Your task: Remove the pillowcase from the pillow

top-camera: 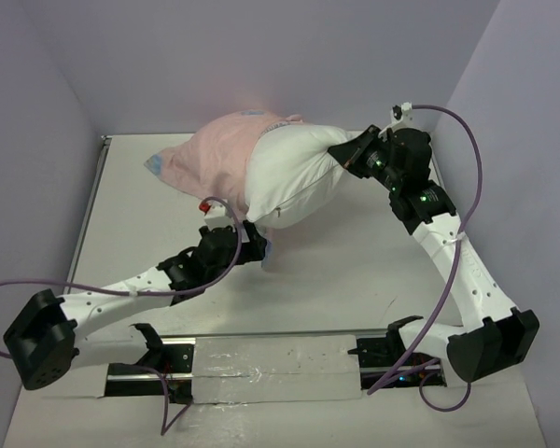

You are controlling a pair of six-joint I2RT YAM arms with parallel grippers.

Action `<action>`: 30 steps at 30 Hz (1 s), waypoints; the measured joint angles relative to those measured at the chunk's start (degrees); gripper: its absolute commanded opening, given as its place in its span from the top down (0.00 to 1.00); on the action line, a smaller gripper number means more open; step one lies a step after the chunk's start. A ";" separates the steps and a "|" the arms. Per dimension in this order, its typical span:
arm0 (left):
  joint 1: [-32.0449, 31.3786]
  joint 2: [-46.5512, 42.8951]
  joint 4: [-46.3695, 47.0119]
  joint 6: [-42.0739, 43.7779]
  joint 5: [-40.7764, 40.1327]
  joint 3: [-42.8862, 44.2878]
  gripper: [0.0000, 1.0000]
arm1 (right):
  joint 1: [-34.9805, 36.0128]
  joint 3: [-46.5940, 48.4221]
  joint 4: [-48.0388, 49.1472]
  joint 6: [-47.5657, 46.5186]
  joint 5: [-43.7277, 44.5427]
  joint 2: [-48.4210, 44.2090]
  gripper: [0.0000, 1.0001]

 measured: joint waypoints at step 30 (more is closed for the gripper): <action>31.43 13.46 2.43 -9.86 -4.39 12.46 1.00 | -1.55 11.47 -10.97 -23.15 2.51 3.04 1.00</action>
